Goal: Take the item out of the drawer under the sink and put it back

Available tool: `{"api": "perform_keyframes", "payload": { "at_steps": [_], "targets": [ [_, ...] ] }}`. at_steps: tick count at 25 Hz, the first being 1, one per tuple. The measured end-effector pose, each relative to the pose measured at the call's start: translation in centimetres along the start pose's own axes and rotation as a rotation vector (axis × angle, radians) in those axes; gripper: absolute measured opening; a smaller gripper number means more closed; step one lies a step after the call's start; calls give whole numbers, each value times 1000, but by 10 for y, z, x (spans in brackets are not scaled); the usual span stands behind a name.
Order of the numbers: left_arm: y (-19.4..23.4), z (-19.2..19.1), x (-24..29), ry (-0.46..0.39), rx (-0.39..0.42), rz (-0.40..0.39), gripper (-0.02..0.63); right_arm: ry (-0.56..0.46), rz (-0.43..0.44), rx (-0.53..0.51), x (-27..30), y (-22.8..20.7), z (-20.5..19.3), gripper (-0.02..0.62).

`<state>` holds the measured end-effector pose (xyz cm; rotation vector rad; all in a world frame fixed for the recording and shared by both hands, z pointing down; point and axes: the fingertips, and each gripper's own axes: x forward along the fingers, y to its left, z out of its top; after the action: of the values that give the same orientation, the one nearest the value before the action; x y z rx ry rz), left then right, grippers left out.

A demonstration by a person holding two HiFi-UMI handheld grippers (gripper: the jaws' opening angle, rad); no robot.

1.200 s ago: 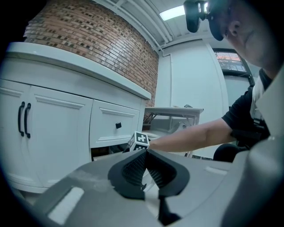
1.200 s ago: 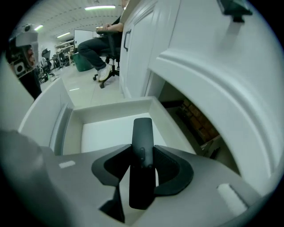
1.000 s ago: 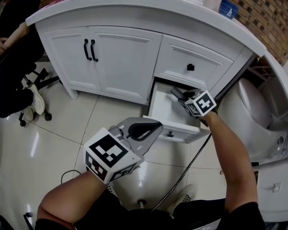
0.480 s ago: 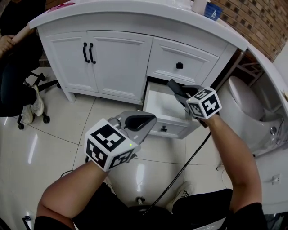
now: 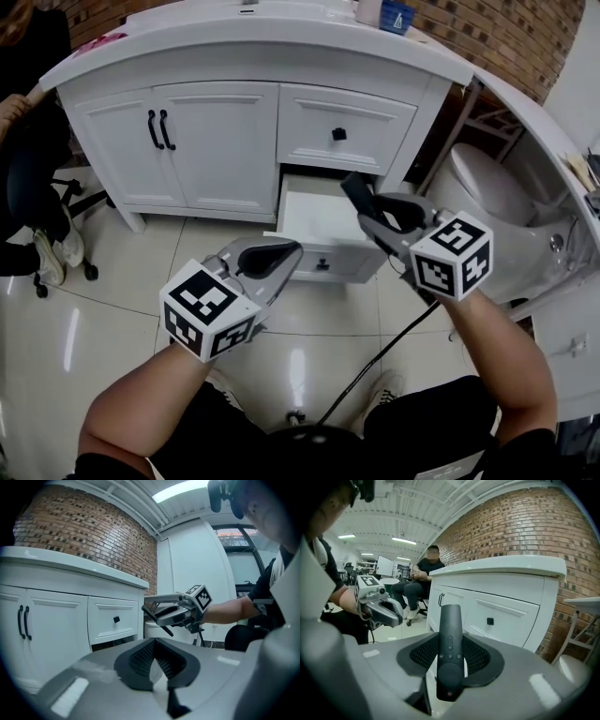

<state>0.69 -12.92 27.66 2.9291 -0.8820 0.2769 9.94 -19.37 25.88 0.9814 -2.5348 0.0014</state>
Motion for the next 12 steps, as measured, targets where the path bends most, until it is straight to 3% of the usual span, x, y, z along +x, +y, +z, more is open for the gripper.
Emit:
{"api": "perform_keyframes", "payload": {
  "at_steps": [6, 12],
  "targets": [
    [-6, 3, 0, -13, -3, -17, 6, -73, 58, 54, -47, 38, 6, 166],
    [-11, 11, -1, -39, 1, -29, 6, -135, 58, 71, -71, 53, 3, 166]
  ]
}}
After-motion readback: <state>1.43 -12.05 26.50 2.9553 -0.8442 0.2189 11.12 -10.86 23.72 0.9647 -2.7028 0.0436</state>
